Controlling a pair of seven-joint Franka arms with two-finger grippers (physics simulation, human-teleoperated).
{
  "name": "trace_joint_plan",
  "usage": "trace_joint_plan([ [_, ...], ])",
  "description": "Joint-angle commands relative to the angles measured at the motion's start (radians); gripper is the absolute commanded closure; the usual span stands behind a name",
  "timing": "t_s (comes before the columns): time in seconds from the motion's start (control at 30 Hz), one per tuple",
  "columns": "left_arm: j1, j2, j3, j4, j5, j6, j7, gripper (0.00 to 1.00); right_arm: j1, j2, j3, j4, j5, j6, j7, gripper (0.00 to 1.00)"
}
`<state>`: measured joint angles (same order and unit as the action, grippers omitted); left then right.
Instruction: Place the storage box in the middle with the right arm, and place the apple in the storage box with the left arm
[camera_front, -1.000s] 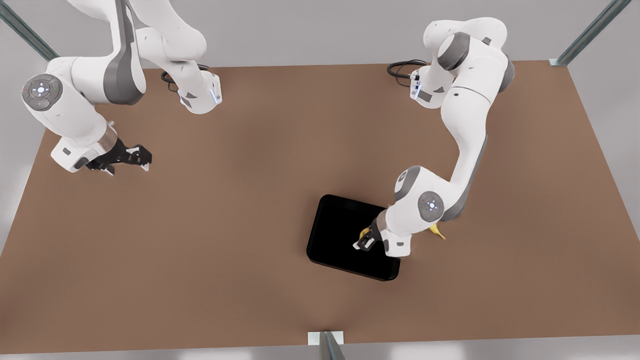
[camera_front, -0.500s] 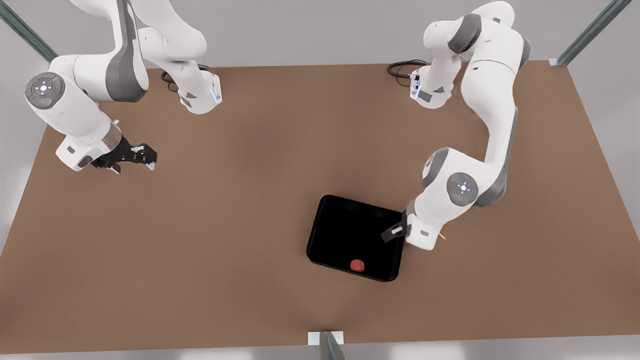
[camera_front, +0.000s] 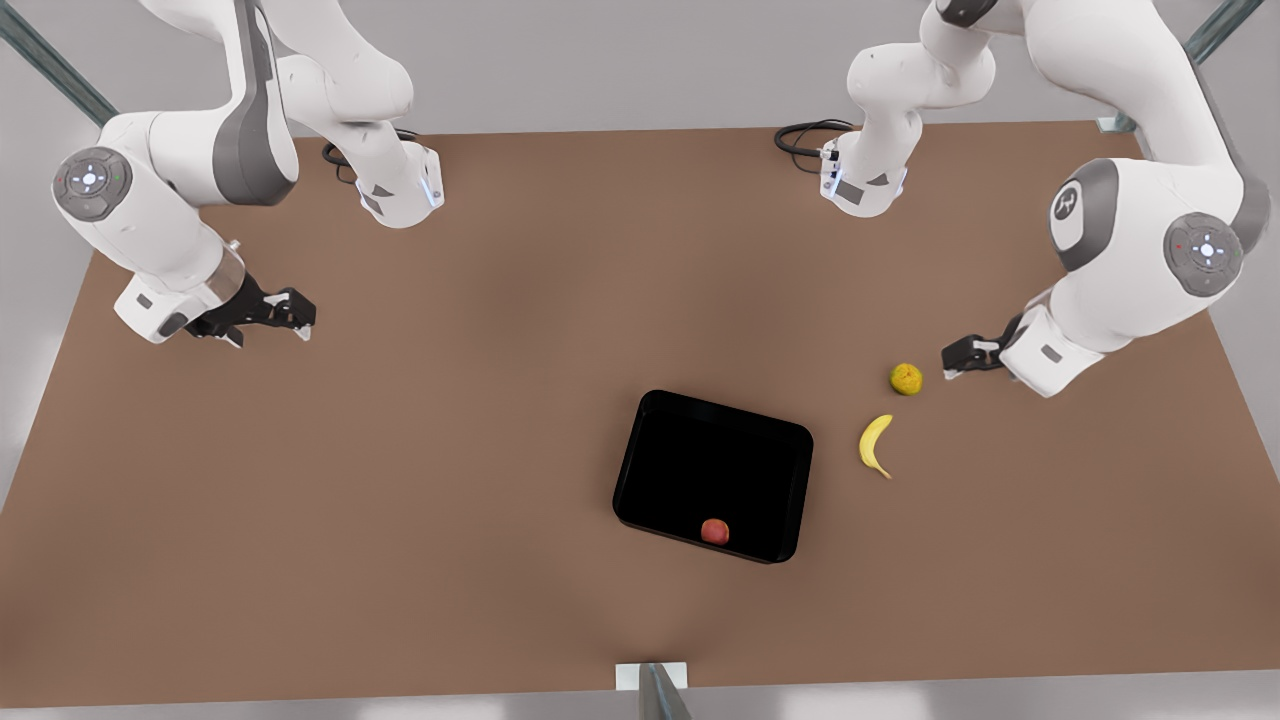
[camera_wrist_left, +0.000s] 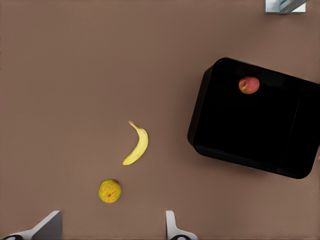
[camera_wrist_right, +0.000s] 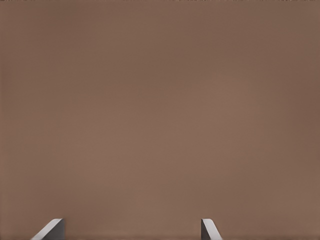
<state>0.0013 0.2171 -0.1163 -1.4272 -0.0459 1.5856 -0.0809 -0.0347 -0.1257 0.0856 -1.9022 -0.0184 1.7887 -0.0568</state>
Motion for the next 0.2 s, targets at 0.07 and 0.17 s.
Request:
trace_joint_plan([
  [0.07,-0.001,-0.09,0.001,-0.114,-0.002,0.05,0.0,0.0,0.001,0.001,0.0,0.0,0.0,0.001,0.0,0.0],
  [0.17,-0.007,-0.093,0.0,-0.121,-0.002,0.054,0.0,0.0,0.001,0.003,0.0,0.0,0.0,0.0,0.0,0.0],
])
